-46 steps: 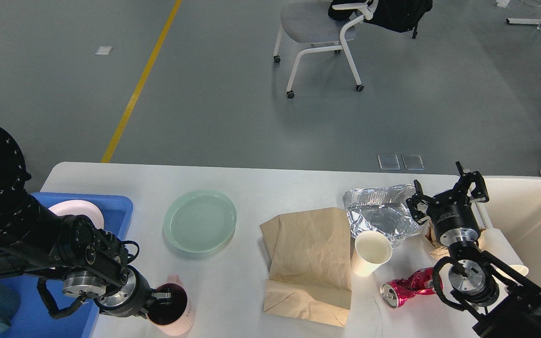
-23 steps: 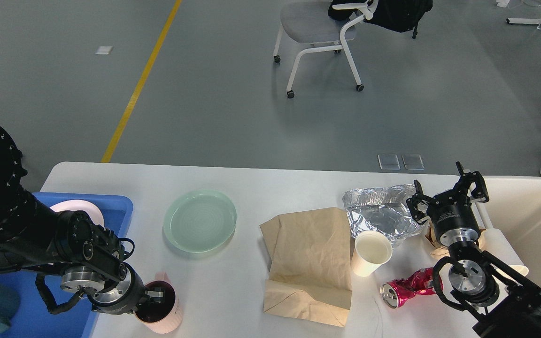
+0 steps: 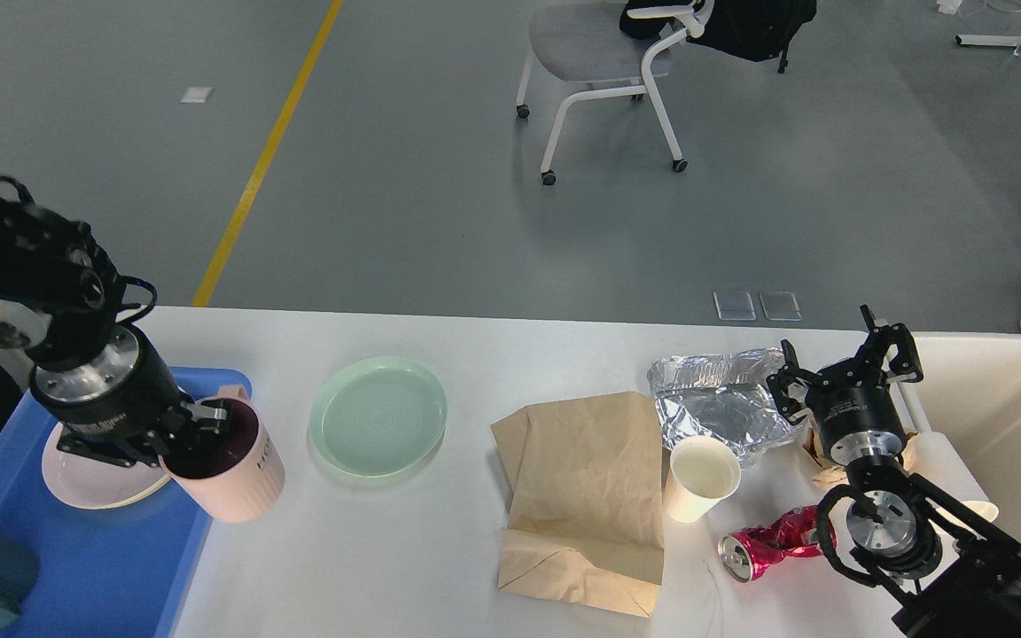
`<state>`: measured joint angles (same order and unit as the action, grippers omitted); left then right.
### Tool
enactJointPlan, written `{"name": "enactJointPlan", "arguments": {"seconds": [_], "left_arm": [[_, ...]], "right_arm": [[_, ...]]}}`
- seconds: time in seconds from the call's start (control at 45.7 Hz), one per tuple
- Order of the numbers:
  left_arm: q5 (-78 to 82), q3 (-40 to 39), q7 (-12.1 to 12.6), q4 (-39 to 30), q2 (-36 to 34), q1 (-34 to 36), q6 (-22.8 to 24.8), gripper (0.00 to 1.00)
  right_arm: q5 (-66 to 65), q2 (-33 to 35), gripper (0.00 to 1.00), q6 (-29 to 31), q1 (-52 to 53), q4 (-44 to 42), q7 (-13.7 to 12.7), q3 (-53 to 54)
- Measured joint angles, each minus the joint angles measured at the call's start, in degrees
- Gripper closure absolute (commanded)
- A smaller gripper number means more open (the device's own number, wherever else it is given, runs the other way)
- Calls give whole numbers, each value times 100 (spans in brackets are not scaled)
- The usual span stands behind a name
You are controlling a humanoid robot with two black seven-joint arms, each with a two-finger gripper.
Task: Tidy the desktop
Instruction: 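Lift the pink mug and set it down in the blue tray corner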
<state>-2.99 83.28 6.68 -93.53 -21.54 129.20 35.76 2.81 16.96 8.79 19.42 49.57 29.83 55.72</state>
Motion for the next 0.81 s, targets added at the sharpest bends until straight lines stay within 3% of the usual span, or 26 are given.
{"name": "enactJointPlan", "arguments": {"seconds": [0.197,0.306,0.525,0.701,0.81], "left_arm": [[0,370,-17,-104,-31,1772,1257,100],[0,410,-17,-113,-132,2129,1586,100],[10,488,11,-120,-326,1938,1643,100],[609,535,72,58,-1281,1607,1568,100],[1424,567,75,345,-2070,884,1357,100]], "right_arm": [[0,0,0,0,0,-7,0,0],[0,0,0,0,0,-8,0,0],[0,0,0,0,0,-8,0,0],[0,0,0,0,0,0,-2,0],[-1,2,0,0,0,2,-3,0]]}}
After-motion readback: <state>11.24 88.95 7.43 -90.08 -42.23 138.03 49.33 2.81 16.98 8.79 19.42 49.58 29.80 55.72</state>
